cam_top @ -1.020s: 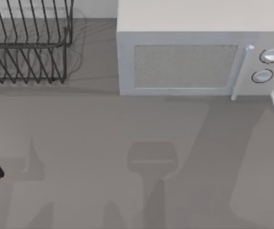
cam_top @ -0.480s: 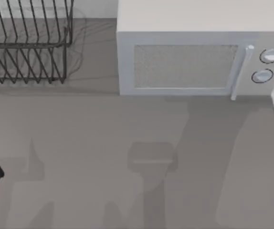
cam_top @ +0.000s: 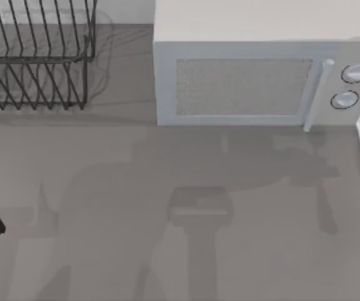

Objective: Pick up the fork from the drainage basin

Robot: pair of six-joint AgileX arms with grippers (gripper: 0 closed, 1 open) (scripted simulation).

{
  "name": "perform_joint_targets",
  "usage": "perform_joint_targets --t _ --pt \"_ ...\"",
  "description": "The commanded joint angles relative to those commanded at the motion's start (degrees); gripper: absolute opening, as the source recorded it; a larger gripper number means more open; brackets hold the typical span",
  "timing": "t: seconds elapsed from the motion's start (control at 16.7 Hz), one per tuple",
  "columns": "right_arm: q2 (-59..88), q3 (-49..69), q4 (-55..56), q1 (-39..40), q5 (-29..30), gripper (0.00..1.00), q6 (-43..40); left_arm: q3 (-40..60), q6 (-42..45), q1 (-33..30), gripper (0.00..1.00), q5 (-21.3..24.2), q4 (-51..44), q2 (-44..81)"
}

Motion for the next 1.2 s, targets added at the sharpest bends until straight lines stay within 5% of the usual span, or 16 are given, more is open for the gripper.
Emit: perform_joint_targets --t 0.48,0.9,1.2 --pt "-22.32 -25.91 -3.47 21.95 -3.12 0.00 13.76 0.00 0.00 0.00 1.00 0.00 0.00 0.00" --pt "-22.74 -27.46 -2.76 22.52 -3.41 0.00 14.21 0.00 0.00 0.00 1.00 0.00 0.00 0.00" --pt "-20.65 -37.15 9.67 22.75 -3.39 0.00 14.35 0.00 0.00 0.00 1.00 0.00 0.00 0.00"
